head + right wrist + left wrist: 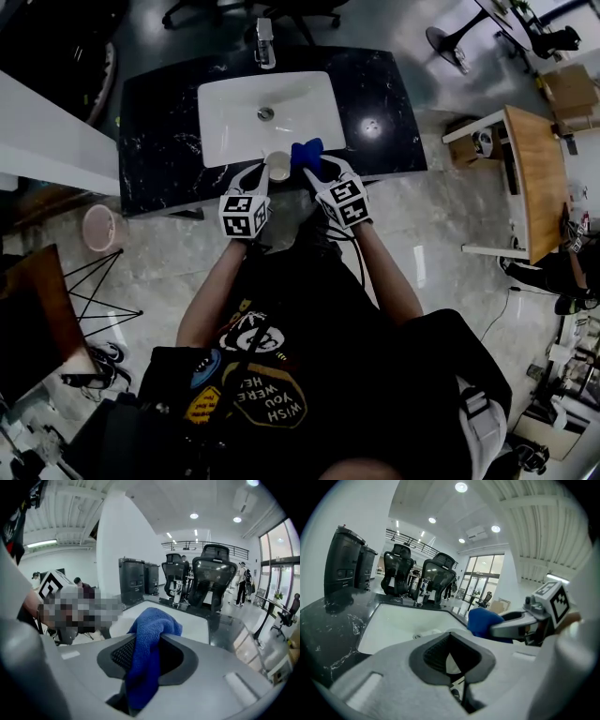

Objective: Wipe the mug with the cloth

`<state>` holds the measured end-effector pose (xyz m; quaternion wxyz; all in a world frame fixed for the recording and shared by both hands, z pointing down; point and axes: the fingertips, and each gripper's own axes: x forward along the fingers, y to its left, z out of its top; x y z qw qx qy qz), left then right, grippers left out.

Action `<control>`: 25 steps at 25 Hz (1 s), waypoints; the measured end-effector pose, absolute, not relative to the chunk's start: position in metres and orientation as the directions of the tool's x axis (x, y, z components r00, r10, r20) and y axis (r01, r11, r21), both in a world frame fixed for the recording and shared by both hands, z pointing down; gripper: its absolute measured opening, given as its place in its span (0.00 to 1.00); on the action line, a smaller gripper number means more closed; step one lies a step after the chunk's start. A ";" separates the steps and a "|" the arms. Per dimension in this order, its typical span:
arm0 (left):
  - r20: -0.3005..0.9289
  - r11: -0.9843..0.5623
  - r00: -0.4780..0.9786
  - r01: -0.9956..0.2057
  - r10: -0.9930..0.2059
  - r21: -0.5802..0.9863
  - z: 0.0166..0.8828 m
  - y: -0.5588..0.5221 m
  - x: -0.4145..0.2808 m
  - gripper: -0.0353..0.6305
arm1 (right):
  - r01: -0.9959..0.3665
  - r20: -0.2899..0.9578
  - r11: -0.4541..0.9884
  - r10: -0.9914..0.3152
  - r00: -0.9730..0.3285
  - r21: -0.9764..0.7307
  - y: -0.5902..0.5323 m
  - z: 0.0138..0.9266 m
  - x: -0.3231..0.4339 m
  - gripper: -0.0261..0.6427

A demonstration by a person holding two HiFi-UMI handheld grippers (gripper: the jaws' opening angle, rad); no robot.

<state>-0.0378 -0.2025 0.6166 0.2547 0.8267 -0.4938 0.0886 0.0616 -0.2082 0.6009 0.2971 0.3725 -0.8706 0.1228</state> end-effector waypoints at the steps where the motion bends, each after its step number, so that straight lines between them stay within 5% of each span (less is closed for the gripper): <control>1: 0.398 -0.381 0.496 -0.862 -0.772 0.334 0.617 -0.202 -0.038 0.06 | -0.710 0.638 0.704 -0.556 -0.532 0.021 -0.207 0.609 0.061 0.20; 8: 0.399 -0.382 0.494 -0.863 -0.772 0.331 0.616 -0.201 -0.036 0.06 | -0.549 0.664 0.836 -0.399 -0.632 -0.021 -0.131 0.643 0.027 0.20; 17: 0.395 -0.382 0.497 -0.861 -0.773 0.336 0.617 -0.201 -0.038 0.06 | -0.714 0.599 0.697 -0.600 -0.530 0.066 -0.217 0.601 0.081 0.20; 25: 0.397 -0.378 0.497 -0.860 -0.771 0.343 0.616 -0.201 -0.036 0.06 | -0.526 0.680 0.850 -0.399 -0.615 0.023 -0.134 0.646 0.033 0.20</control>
